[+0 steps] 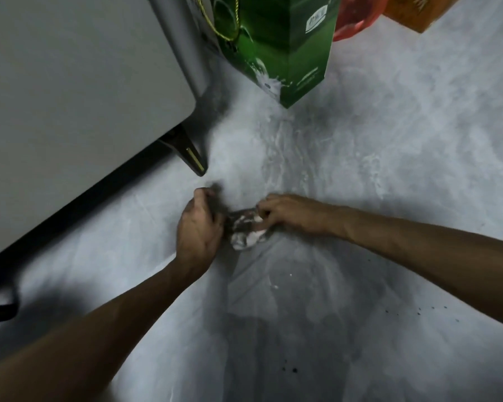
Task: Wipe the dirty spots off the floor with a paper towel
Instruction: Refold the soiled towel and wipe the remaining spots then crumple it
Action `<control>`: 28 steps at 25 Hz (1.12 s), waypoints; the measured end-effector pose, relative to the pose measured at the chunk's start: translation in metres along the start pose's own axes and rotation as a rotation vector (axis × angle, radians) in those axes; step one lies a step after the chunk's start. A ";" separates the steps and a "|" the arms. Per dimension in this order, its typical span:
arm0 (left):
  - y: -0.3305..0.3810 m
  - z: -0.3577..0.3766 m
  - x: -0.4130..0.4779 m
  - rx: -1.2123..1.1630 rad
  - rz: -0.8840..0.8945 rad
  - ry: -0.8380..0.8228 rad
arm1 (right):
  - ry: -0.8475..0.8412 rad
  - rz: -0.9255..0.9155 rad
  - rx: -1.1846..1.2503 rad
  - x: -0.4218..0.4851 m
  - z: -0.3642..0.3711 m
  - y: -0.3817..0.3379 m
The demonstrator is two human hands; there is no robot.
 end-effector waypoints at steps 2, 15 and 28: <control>0.022 0.012 -0.005 -0.004 0.086 -0.039 | -0.077 -0.016 -0.083 -0.048 -0.004 0.015; 0.081 0.068 -0.067 0.228 0.389 -0.225 | 0.167 -0.051 -0.113 -0.202 0.021 0.045; 0.102 0.101 -0.103 0.506 0.427 -0.470 | 0.246 0.044 -0.147 -0.242 0.016 0.036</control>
Point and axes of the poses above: each hand's wrist, its own x-axis towards the middle knuckle, its own z-axis out of the palm, y = z × x, the point moved 7 cm from there along x, towards the middle knuckle, and after that the axes turned 10 degrees about x, right-handed, at the moved point
